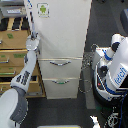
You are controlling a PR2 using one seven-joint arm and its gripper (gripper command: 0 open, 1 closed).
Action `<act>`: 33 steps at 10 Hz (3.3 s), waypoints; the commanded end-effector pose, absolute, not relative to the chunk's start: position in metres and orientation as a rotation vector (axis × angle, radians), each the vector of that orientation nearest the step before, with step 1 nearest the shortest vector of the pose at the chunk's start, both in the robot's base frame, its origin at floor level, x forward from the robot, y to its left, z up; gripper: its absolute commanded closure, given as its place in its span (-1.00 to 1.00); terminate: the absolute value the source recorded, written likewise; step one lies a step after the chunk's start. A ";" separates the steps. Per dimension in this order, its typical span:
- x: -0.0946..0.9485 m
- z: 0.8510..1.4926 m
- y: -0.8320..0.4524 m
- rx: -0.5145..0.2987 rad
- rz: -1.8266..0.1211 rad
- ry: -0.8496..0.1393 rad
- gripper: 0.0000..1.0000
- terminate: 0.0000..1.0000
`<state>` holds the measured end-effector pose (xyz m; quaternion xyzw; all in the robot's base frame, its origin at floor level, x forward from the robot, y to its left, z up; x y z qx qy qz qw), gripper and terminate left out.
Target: Opening the fridge
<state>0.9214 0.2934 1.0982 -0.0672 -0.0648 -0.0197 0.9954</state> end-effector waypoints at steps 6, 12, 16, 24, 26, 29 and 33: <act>0.753 1.165 0.260 -0.160 -0.405 -0.144 1.00 -1.00; 0.130 1.512 0.180 -0.548 -1.423 -0.278 1.00 -1.00; 0.510 1.211 0.272 -0.193 -0.880 -0.101 -1.00 -1.00; 0.790 1.076 0.016 -0.011 -0.611 0.030 -1.00 -1.00; 0.700 1.231 -0.182 -0.060 -0.861 -0.079 -1.00 -1.00; 0.574 1.323 -0.309 -0.087 -1.045 -0.145 -1.00 -1.00; 0.325 1.458 -0.461 -0.226 -1.399 -0.266 -1.00 -1.00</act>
